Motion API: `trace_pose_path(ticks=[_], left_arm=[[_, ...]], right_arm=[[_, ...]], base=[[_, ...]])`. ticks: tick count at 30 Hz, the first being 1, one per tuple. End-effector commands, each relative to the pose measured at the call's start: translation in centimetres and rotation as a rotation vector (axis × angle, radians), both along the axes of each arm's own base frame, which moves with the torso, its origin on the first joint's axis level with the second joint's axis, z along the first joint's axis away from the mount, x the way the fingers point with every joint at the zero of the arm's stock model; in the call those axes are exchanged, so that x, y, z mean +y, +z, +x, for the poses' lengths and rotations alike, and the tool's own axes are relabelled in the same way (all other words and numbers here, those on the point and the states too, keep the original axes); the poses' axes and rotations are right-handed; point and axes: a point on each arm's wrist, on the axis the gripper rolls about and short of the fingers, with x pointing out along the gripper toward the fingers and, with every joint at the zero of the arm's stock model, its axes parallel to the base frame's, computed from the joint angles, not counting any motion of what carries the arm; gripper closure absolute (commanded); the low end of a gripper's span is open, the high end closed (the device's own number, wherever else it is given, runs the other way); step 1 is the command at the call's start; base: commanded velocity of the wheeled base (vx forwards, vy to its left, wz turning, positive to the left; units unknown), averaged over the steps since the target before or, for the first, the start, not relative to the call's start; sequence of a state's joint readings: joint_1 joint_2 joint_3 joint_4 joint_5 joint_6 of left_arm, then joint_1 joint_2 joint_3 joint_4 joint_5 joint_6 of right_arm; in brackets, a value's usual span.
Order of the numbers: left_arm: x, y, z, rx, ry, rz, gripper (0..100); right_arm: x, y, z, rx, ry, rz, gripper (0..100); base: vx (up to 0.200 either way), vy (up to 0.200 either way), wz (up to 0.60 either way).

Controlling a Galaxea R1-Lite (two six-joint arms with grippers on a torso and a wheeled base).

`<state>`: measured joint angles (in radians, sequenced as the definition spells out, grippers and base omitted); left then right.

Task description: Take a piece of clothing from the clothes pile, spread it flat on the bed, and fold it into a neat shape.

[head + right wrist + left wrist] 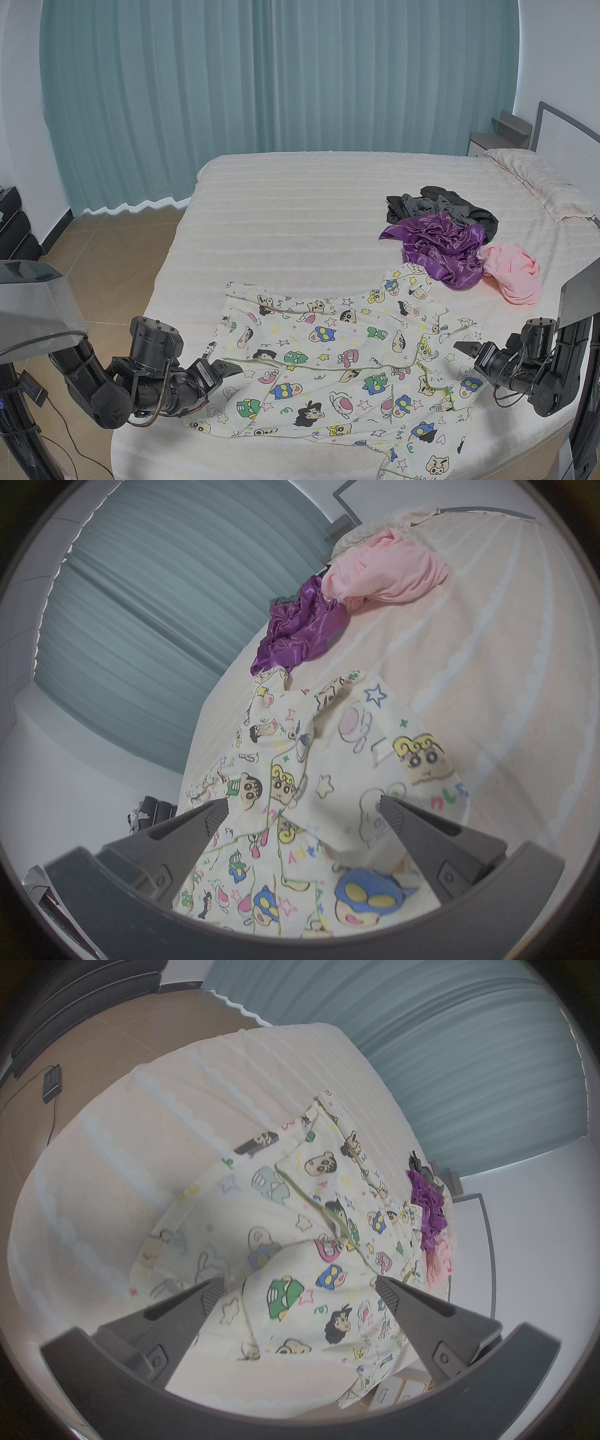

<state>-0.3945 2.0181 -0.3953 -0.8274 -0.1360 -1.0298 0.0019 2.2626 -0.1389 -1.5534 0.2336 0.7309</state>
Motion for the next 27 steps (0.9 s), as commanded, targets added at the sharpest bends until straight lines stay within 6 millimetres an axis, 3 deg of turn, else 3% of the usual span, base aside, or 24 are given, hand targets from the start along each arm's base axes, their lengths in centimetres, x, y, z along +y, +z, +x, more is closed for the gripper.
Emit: trace_pose_path(ticks=[1, 7, 12, 19, 27], left_arm=[[-0.3, -0.1, -0.1, 0.006, -0.012, -0.002, 0], [-1.9, 0.2, 0.4, 0.018, 0.032, -0.080, 0], [-2.9, -0.9, 2.5, -0.023, 0.124, -0.019, 0], [-5.3, -3.3, 1.3, -0.009, 0.112, 0.105, 0], [-5.6, -3.6, 1.0, -0.009, 0.110, 0.125, 0]], right_arm=[[0.1, 0.3, -0.2, -0.007, 0.004, 0.003, 0], [0.6, 0.3, -0.2, -0.004, 0.009, 0.021, 0], [0.8, 0.3, -0.1, -0.008, 0.015, 0.023, 0], [0.9, 0.4, -0.2, -0.006, 0.018, 0.022, 0], [0.9, 0.4, -0.2, -0.006, 0.018, 0.022, 0]], base=[[0.000, 0.000, 0.00], [0.000, 0.000, 0.00], [0.000, 0.000, 0.00], [0.000, 0.000, 0.00], [0.000, 0.000, 0.00]])
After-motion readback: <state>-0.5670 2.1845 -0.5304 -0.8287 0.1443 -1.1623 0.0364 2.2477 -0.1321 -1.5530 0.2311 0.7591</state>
